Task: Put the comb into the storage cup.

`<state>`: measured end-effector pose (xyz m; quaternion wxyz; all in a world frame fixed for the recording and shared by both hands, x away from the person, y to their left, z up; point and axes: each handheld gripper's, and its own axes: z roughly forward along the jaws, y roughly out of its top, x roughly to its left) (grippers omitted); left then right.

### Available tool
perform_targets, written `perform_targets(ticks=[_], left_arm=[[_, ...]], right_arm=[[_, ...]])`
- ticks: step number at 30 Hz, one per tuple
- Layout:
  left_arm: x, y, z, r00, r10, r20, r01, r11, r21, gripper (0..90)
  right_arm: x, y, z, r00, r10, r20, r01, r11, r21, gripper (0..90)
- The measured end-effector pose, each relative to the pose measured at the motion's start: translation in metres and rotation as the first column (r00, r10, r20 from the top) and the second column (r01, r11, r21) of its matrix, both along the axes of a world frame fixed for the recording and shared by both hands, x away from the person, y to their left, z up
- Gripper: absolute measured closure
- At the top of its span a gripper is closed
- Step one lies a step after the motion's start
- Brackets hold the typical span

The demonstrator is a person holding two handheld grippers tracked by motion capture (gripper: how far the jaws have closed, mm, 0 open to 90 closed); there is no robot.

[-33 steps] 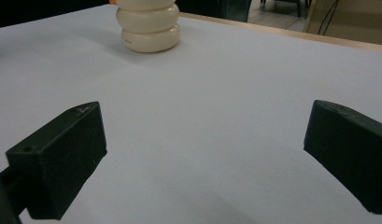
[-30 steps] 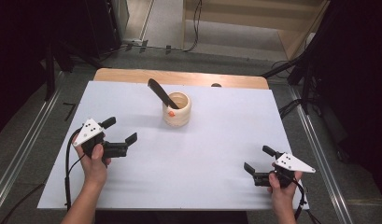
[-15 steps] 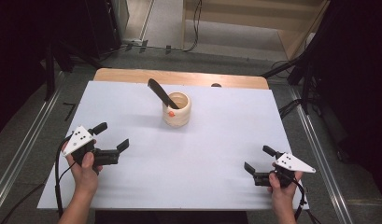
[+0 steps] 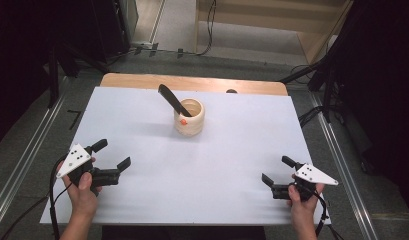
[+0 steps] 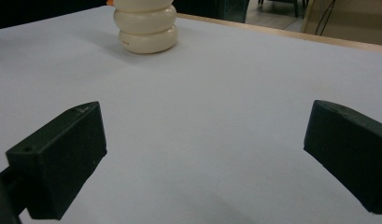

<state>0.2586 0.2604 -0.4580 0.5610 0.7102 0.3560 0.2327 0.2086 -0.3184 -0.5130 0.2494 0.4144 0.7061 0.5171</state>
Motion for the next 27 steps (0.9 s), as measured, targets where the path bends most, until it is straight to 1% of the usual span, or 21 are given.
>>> perform_targets(ticks=[2,6,13,16,18,22,24,27], left_arm=[[-0.002,0.003,-0.002,1.0,0.002,0.001,-0.002,1.0,0.008,0.0],[-0.006,0.008,-0.007,0.9999,0.008,-0.015,-0.008,1.0,-0.002,0.0],[-0.013,0.018,-0.011,0.9998,0.008,-0.016,-0.008,0.9999,0.013,0.0],[-0.015,0.022,-0.013,0.9998,0.01,-0.016,-0.01,0.9996,0.028,0.0],[-0.017,0.025,-0.014,0.9998,0.012,-0.017,-0.012,0.9995,0.028,0.0],[-0.02,0.03,-0.017,0.9997,0.006,-0.023,-0.005,0.9991,0.042,0.0],[-0.021,0.033,-0.018,0.9996,0.0,-0.029,0.001,0.9994,0.036,0.0],[-0.023,0.039,-0.02,0.9994,0.001,-0.034,0.001,0.9992,0.04,0.0]], right_arm=[[0.0,0.0,0.0,1.0,0.0,0.001,0.0,1.0,-0.002,0.0],[0.0,0.0,0.0,1.0,-0.002,0.0,0.002,1.0,-0.002,0.0],[-0.001,0.0,0.0,1.0,-0.004,0.0,0.004,1.0,0.001,0.0],[0.0,0.0,0.0,1.0,-0.005,0.001,0.005,1.0,0.002,0.0],[0.0,-0.001,0.0,1.0,-0.007,0.0,0.007,1.0,0.001,0.0],[0.0,-0.001,0.0,1.0,-0.01,-0.002,0.01,1.0,0.002,0.0],[0.0,-0.001,0.0,0.9999,-0.011,-0.002,0.011,1.0,0.003,0.0],[0.0,-0.001,0.0,0.9999,-0.013,-0.003,0.013,1.0,0.005,0.0]])
